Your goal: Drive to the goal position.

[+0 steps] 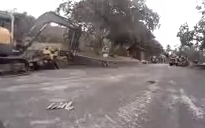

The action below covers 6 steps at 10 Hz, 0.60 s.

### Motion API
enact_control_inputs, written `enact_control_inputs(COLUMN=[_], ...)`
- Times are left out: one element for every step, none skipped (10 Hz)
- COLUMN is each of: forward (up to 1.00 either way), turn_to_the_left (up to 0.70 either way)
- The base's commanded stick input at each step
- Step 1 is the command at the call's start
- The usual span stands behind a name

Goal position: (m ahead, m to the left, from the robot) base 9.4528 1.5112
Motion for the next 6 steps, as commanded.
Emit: enact_control_inputs(forward=[0.7,0.7,0.7,0.7,0.7,0.7], turn_to_the_left=[-0.11,0.0,0.0,0.0,0.0,0.0])
